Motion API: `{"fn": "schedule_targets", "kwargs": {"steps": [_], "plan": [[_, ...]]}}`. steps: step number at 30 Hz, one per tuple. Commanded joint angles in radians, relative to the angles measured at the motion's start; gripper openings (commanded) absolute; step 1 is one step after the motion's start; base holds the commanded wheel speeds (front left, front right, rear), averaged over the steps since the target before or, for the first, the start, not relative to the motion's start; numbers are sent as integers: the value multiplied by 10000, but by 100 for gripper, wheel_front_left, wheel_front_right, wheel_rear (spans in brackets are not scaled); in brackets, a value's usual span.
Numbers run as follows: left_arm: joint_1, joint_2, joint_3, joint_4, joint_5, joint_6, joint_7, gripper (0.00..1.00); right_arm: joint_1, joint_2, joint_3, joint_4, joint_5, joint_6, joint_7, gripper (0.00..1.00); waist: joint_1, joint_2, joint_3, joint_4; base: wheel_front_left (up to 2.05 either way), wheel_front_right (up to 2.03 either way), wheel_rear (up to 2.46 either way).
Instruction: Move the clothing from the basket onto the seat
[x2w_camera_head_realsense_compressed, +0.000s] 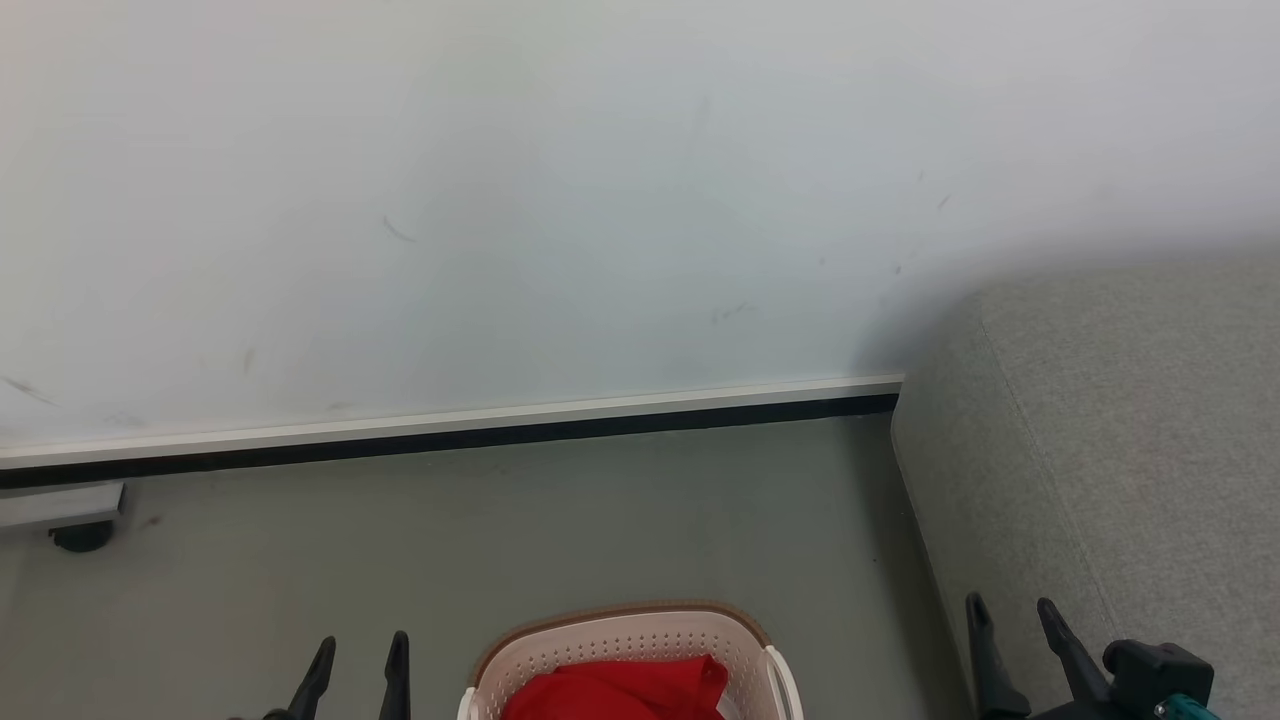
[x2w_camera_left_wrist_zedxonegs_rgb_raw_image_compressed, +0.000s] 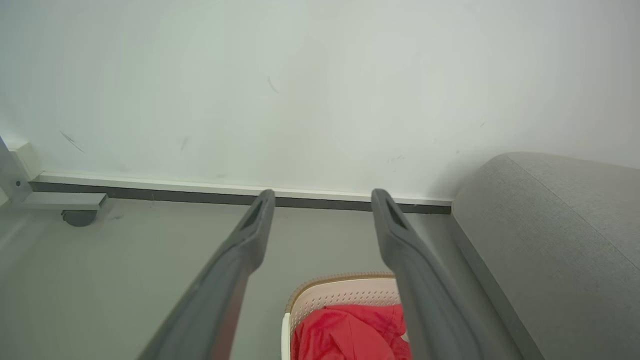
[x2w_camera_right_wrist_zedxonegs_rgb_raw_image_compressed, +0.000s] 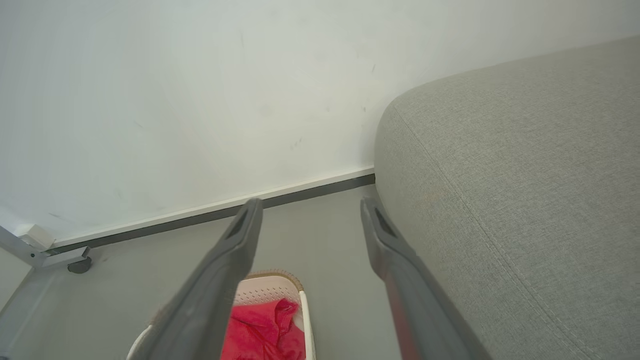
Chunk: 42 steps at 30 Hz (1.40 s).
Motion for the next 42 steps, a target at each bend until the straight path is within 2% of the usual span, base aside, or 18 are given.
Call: {"fn": "schedule_targets", "kwargs": {"steps": [1, 9, 32, 39, 42], "plan": [[174, -10, -22, -11, 244, 50, -63, 100, 3, 42, -21, -42, -311, 7, -19, 100, 0, 0, -1, -7, 0, 0, 0], [197, 3, -160, -133, 685, 209, -12, 100, 40, 124, -77, -91, -969, 7, 45, 100, 0, 0, -8, -32, 0, 0, 0], [444, 76, -340, -504, 344, 423, 561, 100, 314, 112, 99, -583, -970, 7, 404, 100, 0, 0, -96, -188, 0, 0, 0], [636, 23, -445, -244, 101, 377, 680, 100, 242, 110, 340, -826, -1063, 7, 544, 100, 0, 0, 162, -659, 0, 0, 0], [393, -10, -608, 300, 27, 242, 830, 100, 66, 110, 505, -985, -1125, 7, 643, 100, 0, 0, 543, -1234, 0, 0, 0]]}}
